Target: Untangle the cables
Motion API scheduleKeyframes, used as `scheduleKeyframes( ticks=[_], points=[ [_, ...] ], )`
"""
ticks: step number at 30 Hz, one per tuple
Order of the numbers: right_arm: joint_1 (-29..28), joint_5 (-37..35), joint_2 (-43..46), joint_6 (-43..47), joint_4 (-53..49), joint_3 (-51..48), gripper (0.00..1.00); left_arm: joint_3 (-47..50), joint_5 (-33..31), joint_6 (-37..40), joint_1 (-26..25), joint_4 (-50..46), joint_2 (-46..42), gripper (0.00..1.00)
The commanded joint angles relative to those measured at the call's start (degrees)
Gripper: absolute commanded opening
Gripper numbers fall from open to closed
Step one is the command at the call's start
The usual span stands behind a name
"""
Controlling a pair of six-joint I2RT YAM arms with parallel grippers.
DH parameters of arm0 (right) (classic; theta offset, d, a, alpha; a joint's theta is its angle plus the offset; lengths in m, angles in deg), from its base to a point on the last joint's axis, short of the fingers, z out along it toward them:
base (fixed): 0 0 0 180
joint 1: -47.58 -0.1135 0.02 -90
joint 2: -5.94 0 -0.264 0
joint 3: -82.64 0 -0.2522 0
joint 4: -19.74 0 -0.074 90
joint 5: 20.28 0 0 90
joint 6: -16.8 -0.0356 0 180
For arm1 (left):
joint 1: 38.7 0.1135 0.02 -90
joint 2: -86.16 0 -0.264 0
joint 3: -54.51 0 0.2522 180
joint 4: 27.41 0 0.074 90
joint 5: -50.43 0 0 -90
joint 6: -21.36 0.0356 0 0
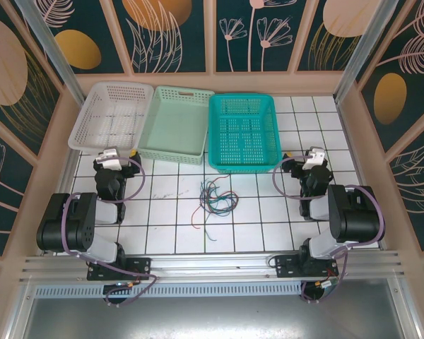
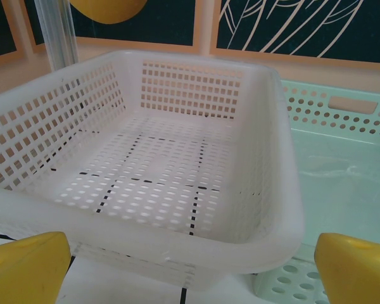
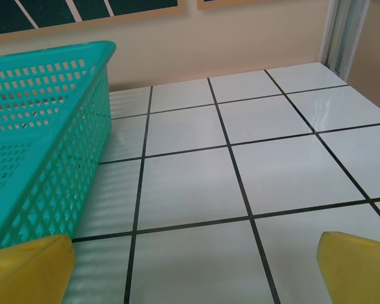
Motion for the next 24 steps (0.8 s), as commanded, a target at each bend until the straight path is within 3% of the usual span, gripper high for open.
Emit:
scheduleKeyframes(
  ticks=[1,13,15,17,19,24],
  points=[
    [0.1,0.4,-0.2,-0.4,1.9,0.8,0.99,-0.8,0.9,0.8,0.2,0.5,0.6,0.99],
    [0.2,0.0,0.3,-0.6,0.6,1.5,0.98,-0.9,1.0,0.8,0.2,0.4,0.2,0.99],
    [0.6,-1.7,3.1,-1.8,-6.2,4.0,0.99,-2.9,0.7,0.6,0.2,-6.0,-2.9,0.99],
    [1.7,-1.6,7.0,-2.8,-17.7,8.0,0.99,-8.0,-0.9,-1.4,0.2,-20.5,-8.0,0.99],
    [2.4,-1.4,9.5,-2.2,-26.5,10.8,0.99,-10.6,-1.7,-5.1,0.3,-28.6,-11.7,0.99],
    [2.5,-2.6,16.5,-6.0,-37.6,12.6,0.97,-8.3,-1.4,-14.9,0.2,-36.7,-22.2,0.99]
  ],
)
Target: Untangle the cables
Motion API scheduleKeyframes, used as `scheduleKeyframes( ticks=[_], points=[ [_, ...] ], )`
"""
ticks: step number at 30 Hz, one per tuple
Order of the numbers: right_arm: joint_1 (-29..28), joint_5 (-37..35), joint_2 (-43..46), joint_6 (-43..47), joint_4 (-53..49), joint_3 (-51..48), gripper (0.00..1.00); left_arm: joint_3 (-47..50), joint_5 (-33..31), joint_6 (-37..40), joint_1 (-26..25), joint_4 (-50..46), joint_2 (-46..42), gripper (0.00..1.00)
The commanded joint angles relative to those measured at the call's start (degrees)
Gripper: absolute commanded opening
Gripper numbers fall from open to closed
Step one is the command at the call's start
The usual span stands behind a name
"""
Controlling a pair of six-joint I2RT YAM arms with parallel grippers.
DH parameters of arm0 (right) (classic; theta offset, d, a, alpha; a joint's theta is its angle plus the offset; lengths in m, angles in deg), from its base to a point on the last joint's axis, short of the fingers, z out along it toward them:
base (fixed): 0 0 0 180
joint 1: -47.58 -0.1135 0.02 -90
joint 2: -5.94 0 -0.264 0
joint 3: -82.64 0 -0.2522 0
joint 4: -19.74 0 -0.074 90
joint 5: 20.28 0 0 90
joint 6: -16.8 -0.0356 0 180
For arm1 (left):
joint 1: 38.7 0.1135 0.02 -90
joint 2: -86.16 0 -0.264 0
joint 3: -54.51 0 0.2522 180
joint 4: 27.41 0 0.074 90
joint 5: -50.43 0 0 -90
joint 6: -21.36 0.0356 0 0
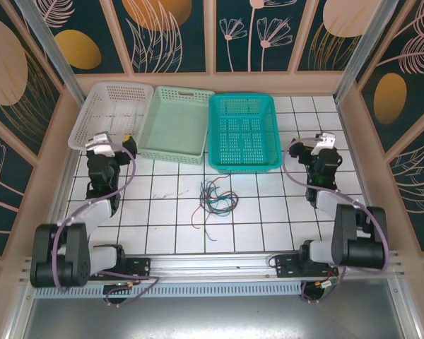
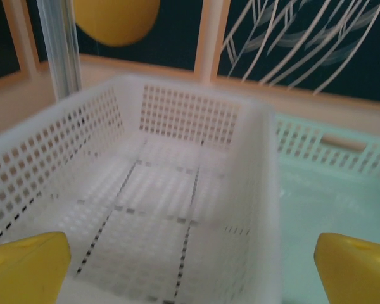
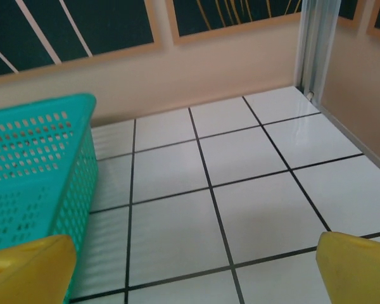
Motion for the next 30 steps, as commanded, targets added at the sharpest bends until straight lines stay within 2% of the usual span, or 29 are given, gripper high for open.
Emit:
scheduleKeyframes(
  ticks=[1,3,6,9,11,13,16,20,25,30],
  points=[
    [0.3,-0.9,4.0,-4.2,-13.6,1.9,0.96,2.0,-0.5,-9.1,0.2,-10.4,-6.3,0.99],
    [0.2,3.2,4.5,-5.4,-19.5,5.4,0.92,0.9,1.0,-10.5,0.1,-13.2,-9.2,0.98],
    [-1.1,8.6,0.2,-6.8,-31.1,15.7,0.81,-5.7,2.1,-8.4,-0.5,-20.7,-9.1,0.99],
    [-4.7,7.8,-8.0,-5.8,-44.7,29.4,0.69,-14.3,3.7,-5.5,-1.0,-27.8,-4.2,0.99],
    [-7.6,6.2,-12.6,-5.4,-50.0,35.9,0.67,-20.3,4.2,-4.0,-1.5,-33.7,1.1,0.98],
    [-10.3,4.7,-16.0,-5.2,-52.6,40.3,0.65,-25.0,4.9,-3.8,-1.8,-38.1,6.3,0.98],
    [-12.4,1.7,-19.8,-5.9,-54.9,44.2,0.65,-29.1,6.9,-3.7,-2.0,-39.7,11.4,0.97],
    [-12.4,-0.8,-24.6,-7.2,-58.9,48.3,0.65,-34.6,7.3,-2.8,-2.3,-42.3,17.6,0.96],
    [-12.4,-1.4,-27.8,-6.9,-60.5,50.2,0.66,-41.3,9.9,-1.3,-2.5,-47.2,26.7,0.88],
    [-12.4,-0.4,-30.2,-6.1,-61.7,51.7,0.65,-44.2,8.6,-0.9,-3.2,-48.6,33.1,0.86]
  ],
)
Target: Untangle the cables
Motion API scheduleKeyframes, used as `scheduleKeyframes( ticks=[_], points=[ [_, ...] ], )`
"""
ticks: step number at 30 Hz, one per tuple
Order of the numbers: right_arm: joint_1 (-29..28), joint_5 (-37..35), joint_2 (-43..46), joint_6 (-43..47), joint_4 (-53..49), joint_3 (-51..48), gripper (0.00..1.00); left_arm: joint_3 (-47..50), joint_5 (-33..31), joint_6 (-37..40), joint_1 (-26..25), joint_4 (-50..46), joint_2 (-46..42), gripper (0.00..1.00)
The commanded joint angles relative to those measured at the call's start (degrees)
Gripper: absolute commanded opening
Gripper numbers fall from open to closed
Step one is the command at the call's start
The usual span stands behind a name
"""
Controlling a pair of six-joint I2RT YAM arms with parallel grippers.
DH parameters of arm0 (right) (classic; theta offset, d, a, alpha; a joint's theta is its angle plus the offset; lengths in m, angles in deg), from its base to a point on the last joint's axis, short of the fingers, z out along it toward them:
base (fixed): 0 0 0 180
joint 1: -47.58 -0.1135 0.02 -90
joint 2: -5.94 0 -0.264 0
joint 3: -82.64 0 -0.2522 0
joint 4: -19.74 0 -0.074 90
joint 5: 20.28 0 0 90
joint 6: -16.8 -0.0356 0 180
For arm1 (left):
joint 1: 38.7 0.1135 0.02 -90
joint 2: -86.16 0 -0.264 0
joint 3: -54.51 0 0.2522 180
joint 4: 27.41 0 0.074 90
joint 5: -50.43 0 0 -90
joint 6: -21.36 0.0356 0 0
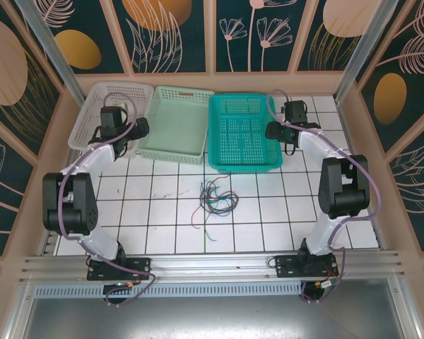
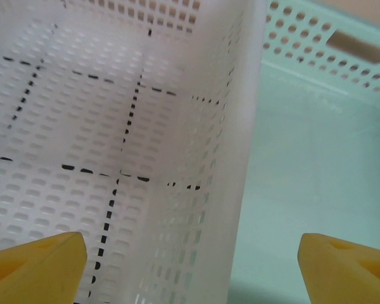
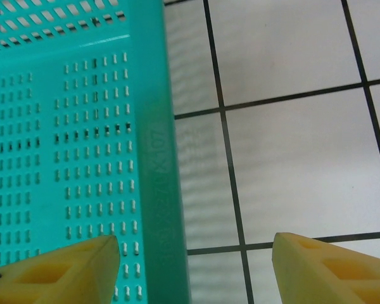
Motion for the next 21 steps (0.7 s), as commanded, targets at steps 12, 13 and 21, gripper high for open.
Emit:
scheduleKeyframes(
  ticks=[12,13,21],
  points=[
    [4.5,-3.4,-0.6,3.3,-2.6,3.1,0.25,-5.1,5.0,-2.0,-5.5,-4.6,9.5,0.51],
    [4.9,-4.2,-0.5,4.6,-2.7,3.2,0.25,-4.7,5.5,-2.9,-6.0,-3.9,9.2,0.51],
    [10.7,-4.5,-0.7,10.0,-0.5,3.2,0.21,-5.1,5.7,-7.2,-12.4,-1.9,9.1,0.48]
  ],
)
